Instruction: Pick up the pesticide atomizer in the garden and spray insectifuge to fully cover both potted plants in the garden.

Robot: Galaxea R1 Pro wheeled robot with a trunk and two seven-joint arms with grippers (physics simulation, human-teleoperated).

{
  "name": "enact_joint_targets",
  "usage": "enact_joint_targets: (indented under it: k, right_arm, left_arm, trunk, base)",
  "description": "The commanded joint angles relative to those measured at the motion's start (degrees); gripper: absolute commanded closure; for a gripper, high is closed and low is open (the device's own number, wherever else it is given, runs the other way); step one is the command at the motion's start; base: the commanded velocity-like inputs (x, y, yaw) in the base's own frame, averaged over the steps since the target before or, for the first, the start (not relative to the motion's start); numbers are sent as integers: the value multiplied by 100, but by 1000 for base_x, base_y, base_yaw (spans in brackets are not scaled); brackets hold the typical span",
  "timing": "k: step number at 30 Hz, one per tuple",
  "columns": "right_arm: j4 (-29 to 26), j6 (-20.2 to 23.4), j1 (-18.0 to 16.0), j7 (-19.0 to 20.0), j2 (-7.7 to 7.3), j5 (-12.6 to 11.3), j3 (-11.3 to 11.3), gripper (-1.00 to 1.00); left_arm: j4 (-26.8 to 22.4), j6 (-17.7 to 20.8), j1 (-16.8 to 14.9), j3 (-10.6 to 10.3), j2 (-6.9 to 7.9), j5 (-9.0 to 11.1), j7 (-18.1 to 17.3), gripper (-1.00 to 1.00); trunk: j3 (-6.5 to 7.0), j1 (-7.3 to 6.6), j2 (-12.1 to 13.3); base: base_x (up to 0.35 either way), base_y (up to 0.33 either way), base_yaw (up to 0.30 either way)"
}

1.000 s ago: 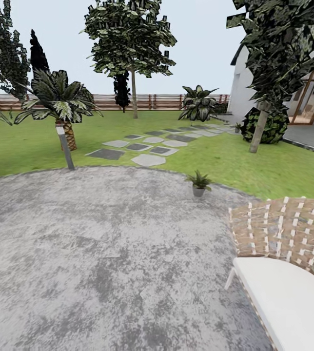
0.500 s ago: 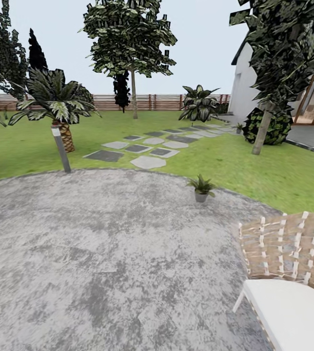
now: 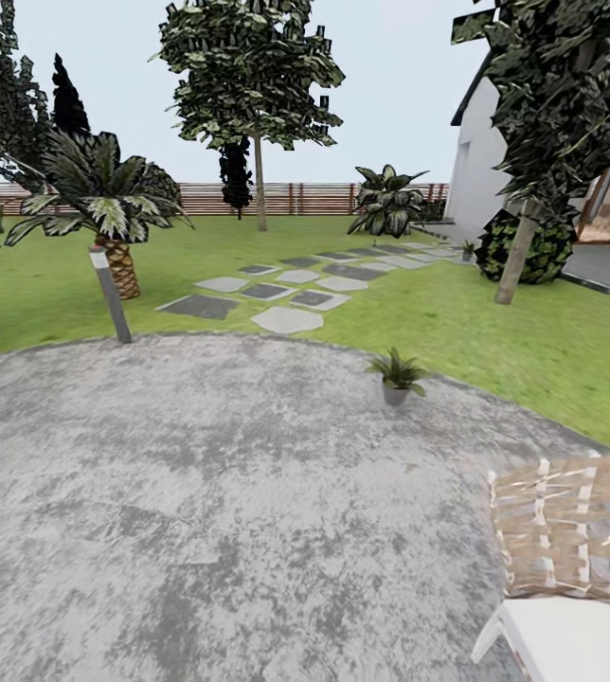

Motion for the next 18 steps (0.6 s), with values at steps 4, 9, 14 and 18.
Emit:
enact_joint_targets:
  k: [4, 9, 14, 18]
  right_arm:
    - [3, -18, -3, -2, 1, 1, -4, -100]
    - [11, -18, -3, -2, 1, 1, -8, -100]
    - [12, -18, -3, -1, 1, 9, 10, -100]
    - [12, -18, -3, -1, 1, 8, 8, -100]
  left_arm:
    - [5, -20, -4, 18, -2, -11, -3, -100]
    - [5, -20, -3, 18, -2, -11, -3, -100]
    - [5, -20, -4, 18, -2, -11, -1, -100]
    - [5, -20, -4, 18, -2, -11, -1, -100]
  trunk:
    - [-5, 3, -2]
    - [-5, 3, -2]
    - [-5, 3, -2]
    - [-5, 3, -2]
  base:
    - [340, 0, 0]
    - [340, 0, 0]
    - [340, 0, 0]
    - [340, 20, 0]
